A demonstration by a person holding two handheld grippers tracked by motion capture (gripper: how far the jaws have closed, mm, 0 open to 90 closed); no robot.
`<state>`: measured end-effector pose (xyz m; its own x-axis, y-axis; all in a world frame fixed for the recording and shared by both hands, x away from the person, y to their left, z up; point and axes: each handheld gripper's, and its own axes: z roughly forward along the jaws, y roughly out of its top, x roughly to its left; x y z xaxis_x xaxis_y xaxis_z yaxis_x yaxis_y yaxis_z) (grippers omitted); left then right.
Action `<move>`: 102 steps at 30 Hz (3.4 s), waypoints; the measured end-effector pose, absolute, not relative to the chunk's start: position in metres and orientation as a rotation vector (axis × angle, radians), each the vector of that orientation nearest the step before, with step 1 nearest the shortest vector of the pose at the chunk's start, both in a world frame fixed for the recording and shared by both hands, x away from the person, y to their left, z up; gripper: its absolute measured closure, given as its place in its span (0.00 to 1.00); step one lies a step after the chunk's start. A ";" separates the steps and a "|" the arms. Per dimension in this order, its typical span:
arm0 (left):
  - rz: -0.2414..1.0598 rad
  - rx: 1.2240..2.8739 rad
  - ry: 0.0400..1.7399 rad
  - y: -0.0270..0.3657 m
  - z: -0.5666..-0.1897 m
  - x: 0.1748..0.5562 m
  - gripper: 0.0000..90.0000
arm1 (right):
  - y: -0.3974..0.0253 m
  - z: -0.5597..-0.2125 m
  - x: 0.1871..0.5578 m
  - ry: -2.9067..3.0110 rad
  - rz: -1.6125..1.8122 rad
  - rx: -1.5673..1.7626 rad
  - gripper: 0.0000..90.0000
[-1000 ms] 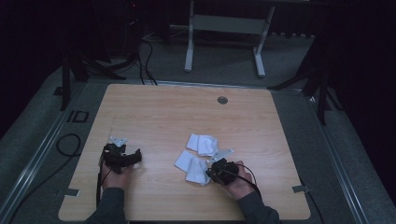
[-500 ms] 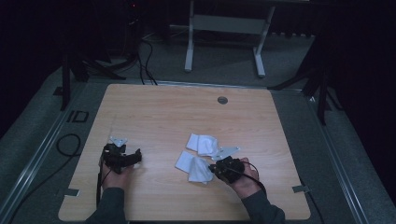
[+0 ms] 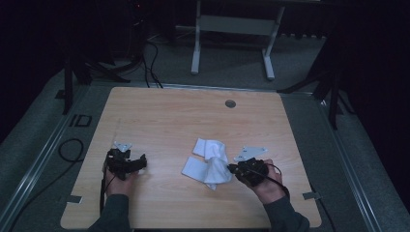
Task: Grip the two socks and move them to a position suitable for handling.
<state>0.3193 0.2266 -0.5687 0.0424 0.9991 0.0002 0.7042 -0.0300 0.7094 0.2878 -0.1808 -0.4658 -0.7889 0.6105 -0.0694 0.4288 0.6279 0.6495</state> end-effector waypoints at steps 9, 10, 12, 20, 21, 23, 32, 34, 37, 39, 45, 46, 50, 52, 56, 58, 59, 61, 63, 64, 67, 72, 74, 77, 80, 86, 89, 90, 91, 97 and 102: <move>0.714 1.789 1.715 0.226 -0.569 0.319 0.16 | -0.219 -0.480 0.296 2.561 0.843 0.948 0.98; 0.714 1.790 1.715 0.227 -0.569 0.319 0.16 | -0.223 -0.483 0.298 2.562 0.841 0.964 0.98; 0.714 1.792 1.714 0.227 -0.569 0.319 0.16 | -0.230 -0.488 0.301 2.564 0.841 1.004 0.98; 0.714 1.792 1.715 0.227 -0.569 0.319 0.16 | -0.247 -0.495 0.306 2.536 0.781 1.060 0.98; 0.714 1.792 1.715 0.227 -0.569 0.319 0.16 | -0.248 -0.495 0.307 2.529 0.767 1.066 0.97; 0.714 1.791 1.714 0.227 -0.569 0.319 0.16 | -0.250 -0.495 0.308 2.511 0.734 1.073 0.95; 0.714 1.791 1.714 0.227 -0.569 0.319 0.16 | -0.246 -0.497 0.306 2.477 0.695 1.035 0.86; 0.714 1.791 1.714 0.227 -0.569 0.319 0.16 | -0.242 -0.501 0.307 2.495 0.687 1.022 0.92; 0.714 1.791 1.714 0.227 -0.569 0.319 0.16 | -0.236 -0.513 0.308 2.527 0.673 1.001 0.98; 0.714 1.791 1.715 0.227 -0.569 0.319 0.16 | -0.232 -0.524 0.311 2.540 0.675 0.995 0.98; 0.714 1.791 1.715 0.227 -0.569 0.319 0.16 | -0.221 -0.543 0.311 2.544 0.688 0.980 0.99; 0.714 1.790 1.715 0.227 -0.569 0.319 0.16 | -0.220 -0.543 0.310 2.546 0.693 0.972 0.99; 0.714 1.791 1.714 0.227 -0.569 0.319 0.16 | -0.215 -0.544 0.308 2.559 0.699 0.925 0.99; 0.714 1.790 1.715 0.227 -0.569 0.319 0.16 | -0.213 -0.544 0.307 2.565 0.703 0.907 0.99; 0.714 1.790 1.715 0.227 -0.569 0.319 0.16 | -0.208 -0.544 0.307 2.578 0.715 0.890 0.99; 0.714 1.789 1.715 0.227 -0.569 0.319 0.16 | -0.206 -0.544 0.307 2.589 0.720 0.879 0.99; 0.714 1.789 1.715 0.227 -0.569 0.319 0.16 | -0.205 -0.544 0.307 2.596 0.720 0.869 0.99; 0.714 1.789 1.715 0.227 -0.569 0.319 0.16 | -0.202 -0.543 0.307 2.618 0.720 0.855 0.99; 0.714 1.789 1.715 0.226 -0.569 0.319 0.16 | -0.199 -0.542 0.308 2.633 0.713 0.840 0.97; 0.714 1.790 1.715 0.227 -0.569 0.319 0.16 | -0.198 -0.541 0.309 2.628 0.719 0.852 0.97; 0.714 1.791 1.715 0.227 -0.569 0.319 0.16 | -0.195 -0.532 0.316 2.596 0.770 0.873 0.97; 0.714 1.790 1.715 0.227 -0.569 0.319 0.16 | -0.178 -0.517 0.334 2.561 0.802 0.855 0.98; 0.714 1.790 1.715 0.227 -0.569 0.319 0.16 | -0.169 -0.517 0.342 2.566 0.810 0.853 0.98; 0.714 1.790 1.715 0.227 -0.569 0.319 0.16 | -0.157 -0.522 0.354 2.588 0.810 0.856 0.99; 0.714 1.790 1.715 0.227 -0.569 0.319 0.16 | -0.149 -0.529 0.363 2.608 0.793 0.862 0.99; 0.714 1.790 1.715 0.227 -0.569 0.319 0.16 | -0.153 -0.541 0.380 2.636 0.771 0.913 0.99; 0.713 1.792 1.713 0.227 -0.569 0.319 0.16 | -0.157 -0.542 0.385 2.616 0.702 0.916 0.99; 0.713 1.795 1.711 0.227 -0.569 0.319 0.16 | -0.159 -0.542 0.387 2.609 0.705 0.917 0.99; 0.713 1.796 1.710 0.227 -0.569 0.319 0.16 | -0.160 -0.542 0.389 2.607 0.704 0.928 0.99; 0.713 1.795 1.710 0.227 -0.569 0.319 0.16 | -0.161 -0.535 0.388 2.580 0.733 0.939 0.99; 0.711 1.797 1.707 0.226 -0.569 0.319 0.16 | -0.149 -0.530 0.377 2.648 0.775 0.844 0.99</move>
